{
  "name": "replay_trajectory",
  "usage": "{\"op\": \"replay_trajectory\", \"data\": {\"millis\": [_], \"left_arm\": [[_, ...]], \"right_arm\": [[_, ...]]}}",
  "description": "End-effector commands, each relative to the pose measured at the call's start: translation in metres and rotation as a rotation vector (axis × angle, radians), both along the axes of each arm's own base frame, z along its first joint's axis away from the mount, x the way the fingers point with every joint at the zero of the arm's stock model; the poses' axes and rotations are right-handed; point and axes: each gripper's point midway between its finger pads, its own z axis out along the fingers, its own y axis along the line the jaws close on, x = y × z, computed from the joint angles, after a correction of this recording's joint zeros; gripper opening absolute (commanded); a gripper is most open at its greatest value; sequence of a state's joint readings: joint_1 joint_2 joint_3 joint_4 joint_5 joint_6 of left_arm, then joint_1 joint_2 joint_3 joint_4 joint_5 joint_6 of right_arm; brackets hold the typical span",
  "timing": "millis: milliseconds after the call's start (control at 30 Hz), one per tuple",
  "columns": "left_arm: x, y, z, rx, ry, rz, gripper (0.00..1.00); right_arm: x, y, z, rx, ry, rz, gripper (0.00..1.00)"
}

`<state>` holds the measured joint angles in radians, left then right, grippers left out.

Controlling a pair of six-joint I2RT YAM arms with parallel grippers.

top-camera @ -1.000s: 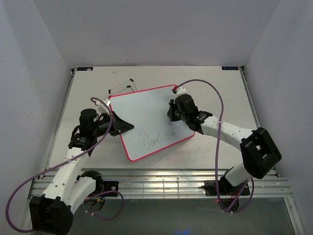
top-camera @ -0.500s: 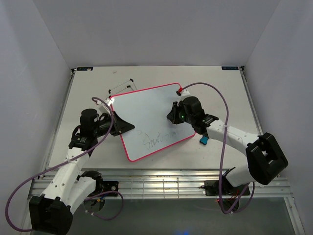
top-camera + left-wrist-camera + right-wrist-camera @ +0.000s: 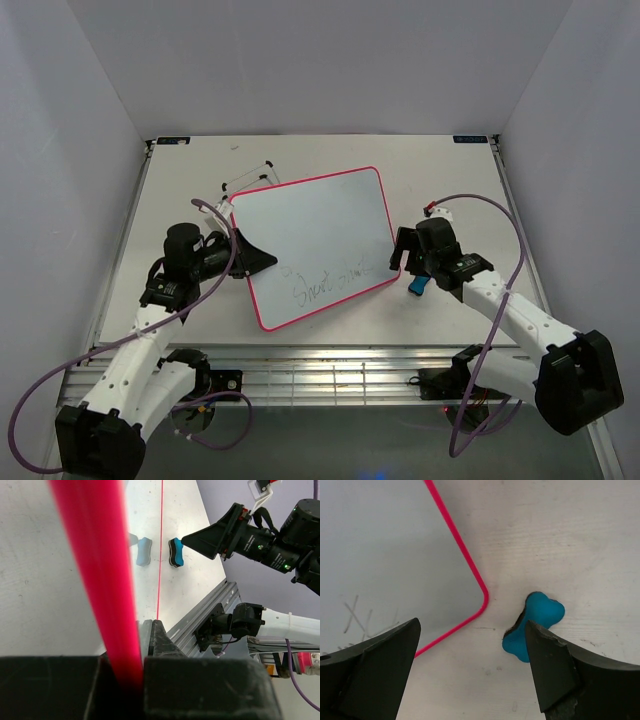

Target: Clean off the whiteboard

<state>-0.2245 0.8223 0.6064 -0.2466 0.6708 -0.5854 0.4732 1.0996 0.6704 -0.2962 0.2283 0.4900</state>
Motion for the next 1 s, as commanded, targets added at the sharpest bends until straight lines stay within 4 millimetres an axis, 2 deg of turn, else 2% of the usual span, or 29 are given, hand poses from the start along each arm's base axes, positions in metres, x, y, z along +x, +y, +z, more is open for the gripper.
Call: {"op": "replay_trajectory", "data": {"millis": [0, 167, 267, 300, 400, 567, 733, 900, 967], "left_arm": [[0.007, 0.015, -0.026, 0.146, 0.002, 0.038, 0.00], [0.004, 0.016, -0.020, 0.140, -0.023, 0.041, 0.00], [0.003, 0.015, -0.018, 0.134, -0.035, 0.035, 0.00], [0.003, 0.015, -0.017, 0.131, -0.036, 0.032, 0.00], [0.002, 0.013, -0.018, 0.127, -0.032, 0.017, 0.00], [0.001, 0.012, -0.017, 0.123, -0.036, 0.011, 0.00], [0.000, 0.012, -0.016, 0.121, -0.038, 0.008, 0.00], [0.000, 0.010, -0.016, 0.117, -0.037, 0.000, 0.00], [0.000, 0.010, -0.016, 0.116, -0.038, -0.001, 0.00]], "right_arm": [[-0.010, -0.024, -0.018, -0.077, 0.060, -0.119, 0.90], [-0.022, -0.057, -0.030, -0.162, 0.113, -0.322, 0.90], [-0.019, -0.058, -0.030, -0.130, 0.068, -0.349, 0.98], [-0.023, -0.058, -0.037, -0.123, 0.075, -0.350, 1.00], [-0.023, -0.055, -0.042, -0.099, 0.078, -0.354, 0.88], [-0.016, -0.048, -0.043, -0.082, 0.087, -0.358, 0.83], [-0.008, -0.048, -0.052, -0.096, 0.088, -0.385, 0.75], [-0.002, -0.051, -0.061, -0.142, 0.110, -0.400, 0.72], [0.001, -0.052, -0.062, -0.150, 0.108, -0.407, 0.67]]}}
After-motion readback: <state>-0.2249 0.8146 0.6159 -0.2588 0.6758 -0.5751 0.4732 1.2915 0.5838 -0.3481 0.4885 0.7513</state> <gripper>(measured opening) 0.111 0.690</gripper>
